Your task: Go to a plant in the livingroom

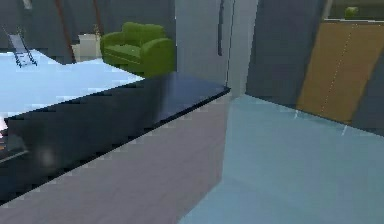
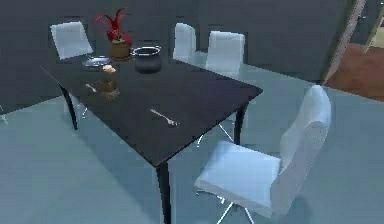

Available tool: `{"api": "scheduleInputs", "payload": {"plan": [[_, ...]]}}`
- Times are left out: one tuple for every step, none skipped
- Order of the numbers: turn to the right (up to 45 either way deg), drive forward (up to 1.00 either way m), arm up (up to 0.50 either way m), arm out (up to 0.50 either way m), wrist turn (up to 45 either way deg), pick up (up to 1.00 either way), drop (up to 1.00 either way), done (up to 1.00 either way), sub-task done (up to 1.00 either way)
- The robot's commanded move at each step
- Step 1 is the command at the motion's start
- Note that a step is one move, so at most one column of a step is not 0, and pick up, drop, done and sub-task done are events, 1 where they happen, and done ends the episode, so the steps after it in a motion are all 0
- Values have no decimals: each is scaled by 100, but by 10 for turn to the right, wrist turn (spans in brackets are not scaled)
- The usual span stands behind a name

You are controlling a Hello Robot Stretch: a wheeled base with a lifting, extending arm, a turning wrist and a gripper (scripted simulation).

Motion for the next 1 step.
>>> {"api": "scheduleInputs", "payload": {"plan": [[60,0,0,0,0,0,0,0,0]]}}
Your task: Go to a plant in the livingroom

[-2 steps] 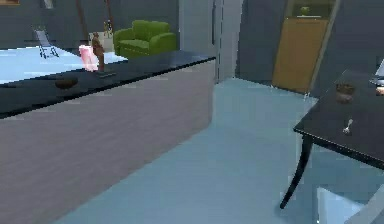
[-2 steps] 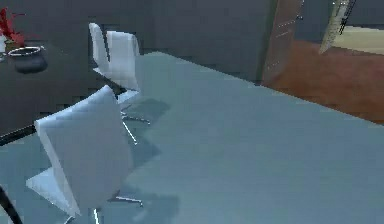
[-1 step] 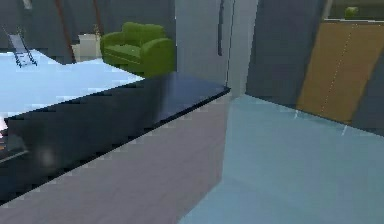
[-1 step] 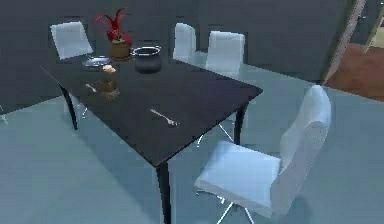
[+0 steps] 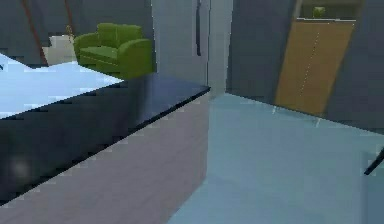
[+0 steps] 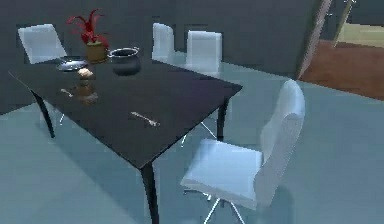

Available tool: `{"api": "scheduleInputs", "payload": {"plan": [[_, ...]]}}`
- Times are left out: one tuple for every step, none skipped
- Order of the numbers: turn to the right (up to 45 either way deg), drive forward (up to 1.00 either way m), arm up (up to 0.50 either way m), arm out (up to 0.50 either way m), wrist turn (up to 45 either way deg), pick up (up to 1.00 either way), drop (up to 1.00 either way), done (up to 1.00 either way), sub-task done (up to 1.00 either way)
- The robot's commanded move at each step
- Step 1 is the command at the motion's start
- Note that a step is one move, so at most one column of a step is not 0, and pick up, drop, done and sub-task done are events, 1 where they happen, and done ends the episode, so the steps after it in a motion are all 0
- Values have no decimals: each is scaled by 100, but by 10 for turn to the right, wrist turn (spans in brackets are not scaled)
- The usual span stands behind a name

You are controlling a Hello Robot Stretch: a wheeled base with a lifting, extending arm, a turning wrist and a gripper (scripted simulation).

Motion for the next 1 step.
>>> {"api": "scheduleInputs", "payload": {"plan": [[0,35,0,0,0,0,0,0,0]]}}
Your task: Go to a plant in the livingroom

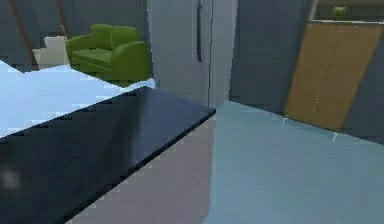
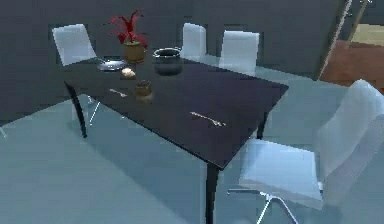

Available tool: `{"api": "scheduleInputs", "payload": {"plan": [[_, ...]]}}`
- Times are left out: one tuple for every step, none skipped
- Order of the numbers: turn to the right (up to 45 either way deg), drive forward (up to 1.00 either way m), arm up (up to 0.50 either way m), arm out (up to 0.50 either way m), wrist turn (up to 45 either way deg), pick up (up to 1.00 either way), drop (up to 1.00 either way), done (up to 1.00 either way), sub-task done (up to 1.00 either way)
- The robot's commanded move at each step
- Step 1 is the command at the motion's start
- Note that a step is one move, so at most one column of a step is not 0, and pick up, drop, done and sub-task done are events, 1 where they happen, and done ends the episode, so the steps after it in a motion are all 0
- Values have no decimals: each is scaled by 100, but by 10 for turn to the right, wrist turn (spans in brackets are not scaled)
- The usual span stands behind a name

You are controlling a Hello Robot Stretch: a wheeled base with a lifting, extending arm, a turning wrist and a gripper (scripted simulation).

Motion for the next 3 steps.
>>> {"api": "scheduleInputs", "payload": {"plan": [[360,0,0,0,0,0,0,0,0],[0,100,0,0,0,0,0,0,0],[150,0,0,0,0,0,0,0,0]]}}
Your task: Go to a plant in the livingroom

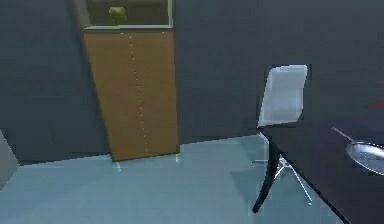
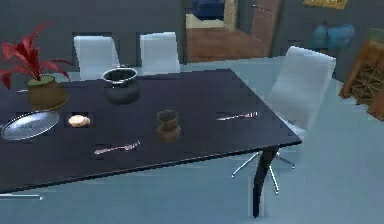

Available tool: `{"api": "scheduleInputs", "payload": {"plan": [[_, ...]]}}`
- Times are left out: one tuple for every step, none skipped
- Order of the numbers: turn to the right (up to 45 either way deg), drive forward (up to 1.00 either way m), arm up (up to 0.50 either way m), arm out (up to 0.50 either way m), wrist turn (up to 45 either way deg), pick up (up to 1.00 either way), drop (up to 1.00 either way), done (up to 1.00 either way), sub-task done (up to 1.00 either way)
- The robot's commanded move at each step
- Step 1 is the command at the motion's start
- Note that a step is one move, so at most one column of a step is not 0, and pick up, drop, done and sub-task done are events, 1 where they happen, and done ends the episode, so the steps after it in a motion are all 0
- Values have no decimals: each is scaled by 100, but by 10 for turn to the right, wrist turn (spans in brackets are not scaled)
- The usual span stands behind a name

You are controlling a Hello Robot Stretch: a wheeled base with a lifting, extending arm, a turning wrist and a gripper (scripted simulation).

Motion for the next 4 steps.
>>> {"api": "scheduleInputs", "payload": {"plan": [[0,5,0,0,0,0,0,0,0],[-420,0,0,0,0,0,0,0,0],[0,55,0,0,0,0,0,0,0],[-450,0,0,0,0,0,0,0,0]]}}
